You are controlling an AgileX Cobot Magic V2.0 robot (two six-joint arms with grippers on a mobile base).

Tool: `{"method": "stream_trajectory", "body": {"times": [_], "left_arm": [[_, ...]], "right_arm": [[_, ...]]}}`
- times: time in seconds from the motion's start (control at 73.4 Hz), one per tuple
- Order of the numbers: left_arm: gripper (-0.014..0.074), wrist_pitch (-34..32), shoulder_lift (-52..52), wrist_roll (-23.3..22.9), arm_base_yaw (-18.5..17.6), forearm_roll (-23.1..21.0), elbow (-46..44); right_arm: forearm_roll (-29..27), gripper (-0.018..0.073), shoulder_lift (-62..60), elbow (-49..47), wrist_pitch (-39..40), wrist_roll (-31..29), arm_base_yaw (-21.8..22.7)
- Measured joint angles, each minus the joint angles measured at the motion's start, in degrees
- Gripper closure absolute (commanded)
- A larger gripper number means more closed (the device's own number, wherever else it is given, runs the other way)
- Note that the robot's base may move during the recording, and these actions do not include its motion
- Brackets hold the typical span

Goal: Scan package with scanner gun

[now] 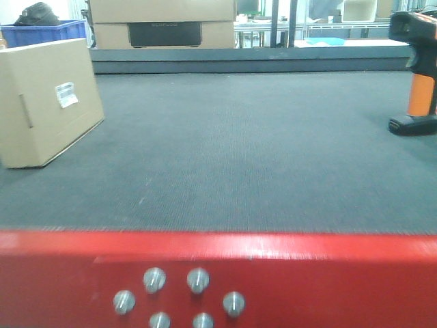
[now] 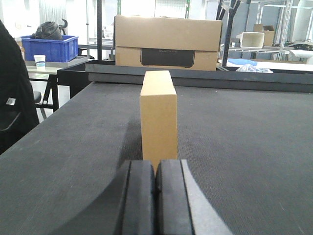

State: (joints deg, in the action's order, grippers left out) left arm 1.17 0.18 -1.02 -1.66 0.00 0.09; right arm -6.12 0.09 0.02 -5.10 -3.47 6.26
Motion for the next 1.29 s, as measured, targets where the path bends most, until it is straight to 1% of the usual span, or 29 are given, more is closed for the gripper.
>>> {"method": "stream_trajectory", "body": {"times": [1.295], "left_arm": [[0.0708, 0.00, 0.00, 0.00, 0.00, 0.00, 0.00]], "right_arm": [[0.00, 0.0728, 0.00, 0.00, 0.00, 0.00, 0.00]]}}
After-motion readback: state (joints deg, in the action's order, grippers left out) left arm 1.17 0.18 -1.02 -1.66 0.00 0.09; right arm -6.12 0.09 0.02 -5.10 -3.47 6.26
